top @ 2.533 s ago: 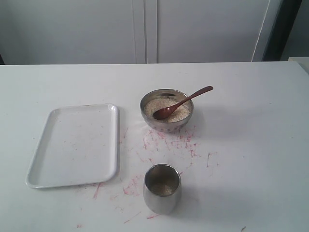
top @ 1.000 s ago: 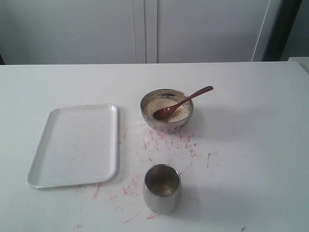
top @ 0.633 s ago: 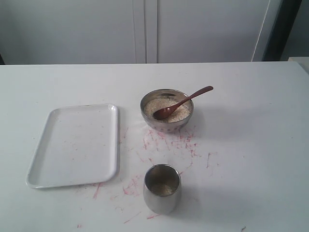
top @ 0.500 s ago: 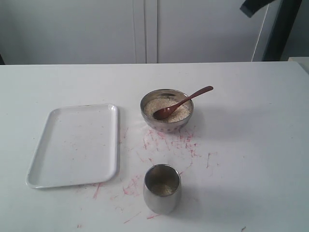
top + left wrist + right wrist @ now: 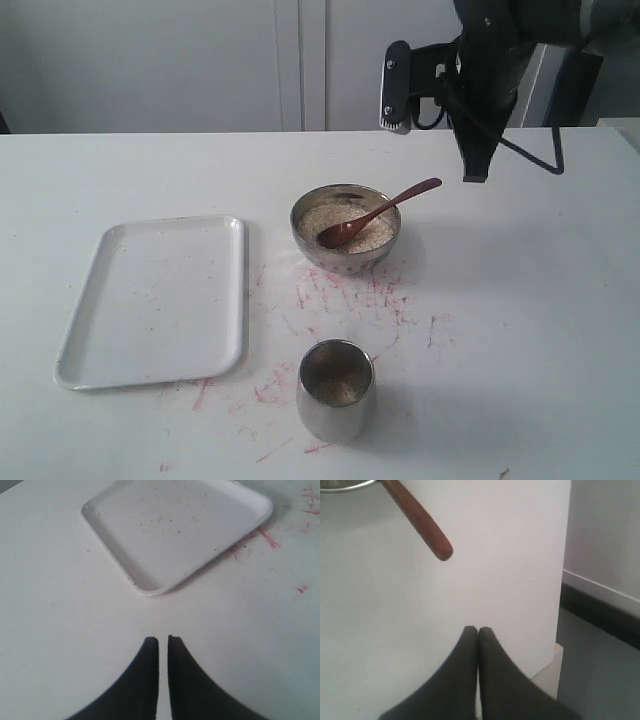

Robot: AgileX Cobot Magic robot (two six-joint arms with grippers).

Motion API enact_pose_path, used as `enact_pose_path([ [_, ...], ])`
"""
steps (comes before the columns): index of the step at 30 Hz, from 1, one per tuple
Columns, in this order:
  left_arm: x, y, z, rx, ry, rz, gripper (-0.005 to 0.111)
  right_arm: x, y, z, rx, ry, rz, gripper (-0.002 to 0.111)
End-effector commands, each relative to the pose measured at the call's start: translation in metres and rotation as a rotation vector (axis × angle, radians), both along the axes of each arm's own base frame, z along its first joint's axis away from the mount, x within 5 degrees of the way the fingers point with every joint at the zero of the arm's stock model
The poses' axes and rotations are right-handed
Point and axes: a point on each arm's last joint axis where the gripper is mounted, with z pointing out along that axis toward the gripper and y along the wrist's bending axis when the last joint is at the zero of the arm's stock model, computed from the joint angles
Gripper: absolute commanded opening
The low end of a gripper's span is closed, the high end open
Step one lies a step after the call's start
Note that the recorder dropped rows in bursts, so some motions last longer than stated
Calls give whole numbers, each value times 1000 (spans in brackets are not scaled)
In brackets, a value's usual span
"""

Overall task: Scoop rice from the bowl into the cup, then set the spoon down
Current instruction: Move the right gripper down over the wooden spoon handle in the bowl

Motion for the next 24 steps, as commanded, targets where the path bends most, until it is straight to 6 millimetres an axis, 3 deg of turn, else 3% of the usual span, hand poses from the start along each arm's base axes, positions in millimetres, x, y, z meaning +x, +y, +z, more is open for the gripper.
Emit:
enact_pose_path([
  [1, -1, 0, -6, 1, 40, 0, 14, 6, -6, -9, -7, 52, 152, 0],
  [14, -1, 0, -6, 1, 40, 0, 14, 9, -12, -30, 264, 173, 304, 0],
  [20, -1, 0, -6, 1, 40, 0, 14, 14, -20, -52, 276, 244, 323, 0],
  [24, -1, 0, -6, 1, 40, 0, 14, 22, -30, -58, 266, 197, 314, 0],
])
